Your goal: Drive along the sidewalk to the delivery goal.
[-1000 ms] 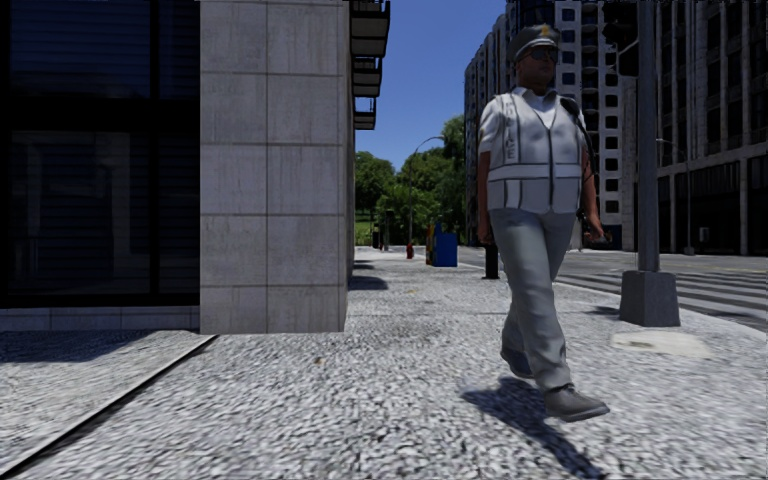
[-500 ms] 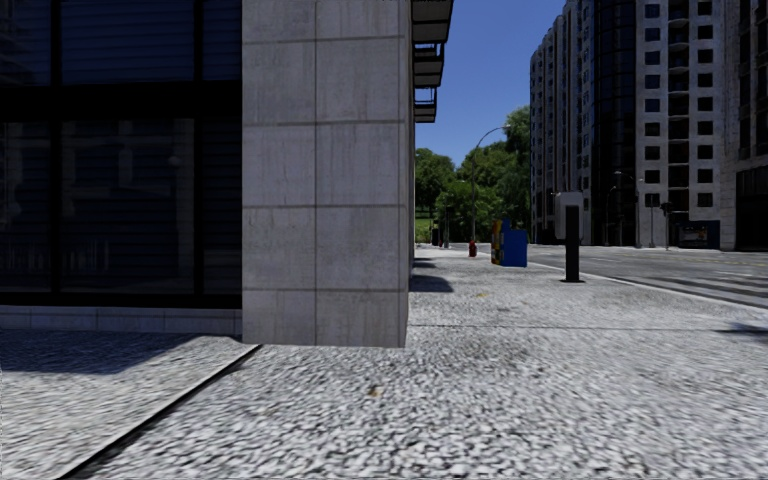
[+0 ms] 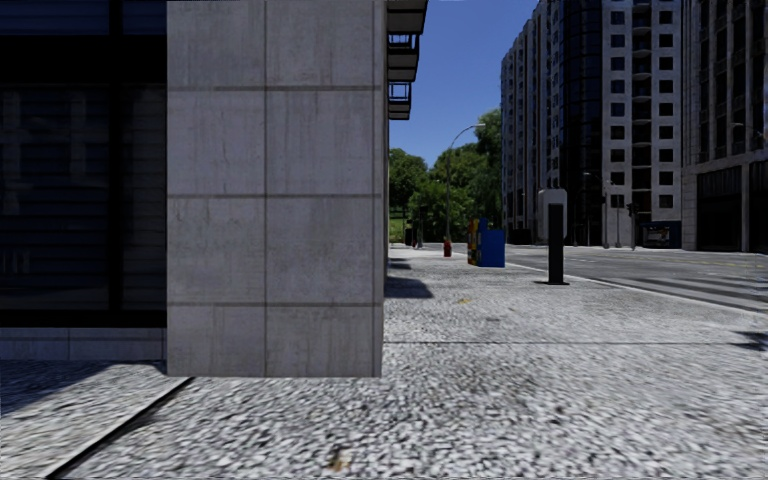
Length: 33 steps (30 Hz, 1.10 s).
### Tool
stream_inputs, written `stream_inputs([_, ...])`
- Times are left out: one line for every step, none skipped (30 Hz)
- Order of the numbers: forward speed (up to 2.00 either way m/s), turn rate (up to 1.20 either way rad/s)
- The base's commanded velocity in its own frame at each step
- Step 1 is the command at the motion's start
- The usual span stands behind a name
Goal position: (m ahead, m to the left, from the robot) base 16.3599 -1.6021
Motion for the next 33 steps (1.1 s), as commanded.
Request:
stream_inputs([1.24, -0.78])
stream_inputs([1.24, -0.79])
stream_inputs([1.24, -0.79])
stream_inputs([1.24, -0.79])
stream_inputs([1.24, -0.79])
stream_inputs([1.24, -0.79])
stream_inputs([1.24, -0.79])
stream_inputs([1.24, -0.79])
stream_inputs([1.24, -0.79])
stream_inputs([1.24, -0.79])
stream_inputs([1.24, -0.78])
stream_inputs([1.24, -0.66])
stream_inputs([1.24, -0.62])
stream_inputs([1.24, -0.62])
stream_inputs([1.24, -0.61])
stream_inputs([1.24, -0.61])
stream_inputs([1.25, -0.61])
stream_inputs([1.25, -0.61])
stream_inputs([1.25, -0.60])
stream_inputs([1.26, -0.59])
stream_inputs([1.26, -0.59])
stream_inputs([1.26, -0.59])
stream_inputs([1.26, -0.59])
stream_inputs([1.26, -0.59])
stream_inputs([1.26, -0.42])
stream_inputs([1.26, 0.00])
stream_inputs([1.26, 0.00])
stream_inputs([1.26, 0.00])
stream_inputs([1.26, 0.00])
stream_inputs([1.26, 0.00])
stream_inputs([1.26, 0.00])
stream_inputs([1.26, 0.00])
stream_inputs([1.26, 0.00])
